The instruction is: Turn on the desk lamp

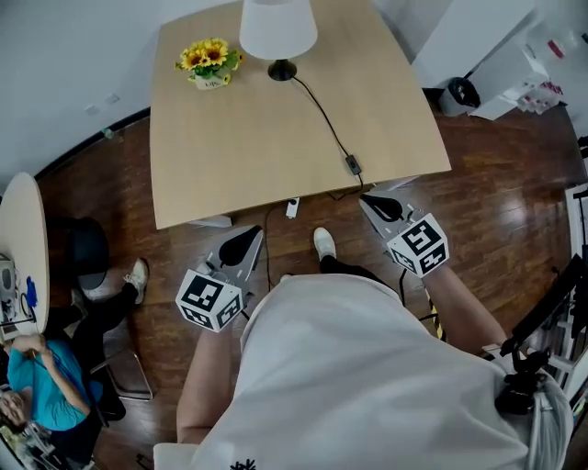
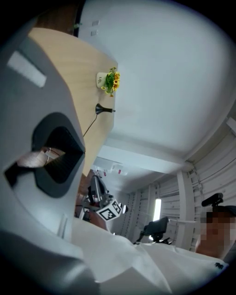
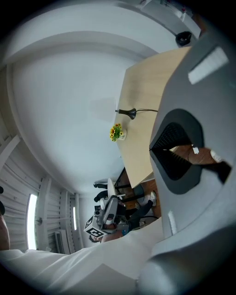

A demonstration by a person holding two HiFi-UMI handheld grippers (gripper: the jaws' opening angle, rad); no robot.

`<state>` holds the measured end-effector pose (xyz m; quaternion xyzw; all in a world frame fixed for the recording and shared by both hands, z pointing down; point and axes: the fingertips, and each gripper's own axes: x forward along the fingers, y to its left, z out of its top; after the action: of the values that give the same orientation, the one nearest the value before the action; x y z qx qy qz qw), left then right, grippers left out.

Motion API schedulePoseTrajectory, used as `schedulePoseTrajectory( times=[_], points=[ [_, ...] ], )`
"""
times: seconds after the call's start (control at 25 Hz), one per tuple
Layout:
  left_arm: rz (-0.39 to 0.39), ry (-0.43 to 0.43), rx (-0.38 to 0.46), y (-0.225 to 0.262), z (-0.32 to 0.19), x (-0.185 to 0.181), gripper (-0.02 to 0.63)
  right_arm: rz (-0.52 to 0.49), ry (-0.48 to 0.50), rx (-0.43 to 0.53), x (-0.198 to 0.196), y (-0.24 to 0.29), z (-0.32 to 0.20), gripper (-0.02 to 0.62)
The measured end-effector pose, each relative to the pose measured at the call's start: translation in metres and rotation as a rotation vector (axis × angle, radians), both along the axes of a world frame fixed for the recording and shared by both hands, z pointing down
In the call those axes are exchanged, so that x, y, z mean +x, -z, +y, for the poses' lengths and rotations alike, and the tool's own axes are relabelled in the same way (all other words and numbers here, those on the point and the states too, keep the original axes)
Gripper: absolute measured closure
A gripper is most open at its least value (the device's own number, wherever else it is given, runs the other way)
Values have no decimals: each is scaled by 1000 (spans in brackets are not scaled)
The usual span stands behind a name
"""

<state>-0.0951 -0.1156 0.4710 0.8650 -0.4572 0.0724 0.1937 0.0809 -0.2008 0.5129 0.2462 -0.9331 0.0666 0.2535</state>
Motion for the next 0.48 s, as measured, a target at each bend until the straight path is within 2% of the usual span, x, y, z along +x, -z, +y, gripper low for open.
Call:
schedulePoseTrajectory(
  times=[0.28,0.48],
  points=[
    [-24,65,-13,1,-36,5,601,56,48,-34,7,-49,-58,592],
    [-42,118,-53,4,-49,6,601,120,71,-59,8,-94,-89,592]
  ],
)
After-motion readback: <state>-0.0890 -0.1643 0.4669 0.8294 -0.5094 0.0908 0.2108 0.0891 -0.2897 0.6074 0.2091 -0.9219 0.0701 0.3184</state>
